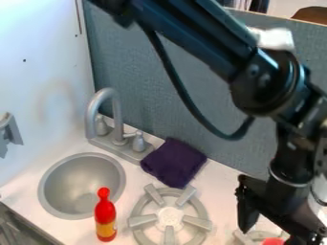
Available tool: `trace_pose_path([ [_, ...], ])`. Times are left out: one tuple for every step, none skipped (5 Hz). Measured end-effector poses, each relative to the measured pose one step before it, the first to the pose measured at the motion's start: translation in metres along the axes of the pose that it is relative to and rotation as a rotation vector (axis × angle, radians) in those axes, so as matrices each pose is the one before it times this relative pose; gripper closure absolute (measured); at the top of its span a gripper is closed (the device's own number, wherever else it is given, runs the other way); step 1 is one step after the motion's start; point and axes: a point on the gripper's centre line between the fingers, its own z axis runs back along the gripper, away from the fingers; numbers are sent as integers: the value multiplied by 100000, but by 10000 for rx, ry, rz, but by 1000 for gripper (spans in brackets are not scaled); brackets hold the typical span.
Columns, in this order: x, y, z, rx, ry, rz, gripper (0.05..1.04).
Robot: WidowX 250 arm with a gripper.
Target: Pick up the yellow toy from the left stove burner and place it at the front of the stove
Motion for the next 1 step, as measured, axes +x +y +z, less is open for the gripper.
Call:
trace_pose_path([
  [2243, -144, -2069, 75, -504, 658, 75],
])
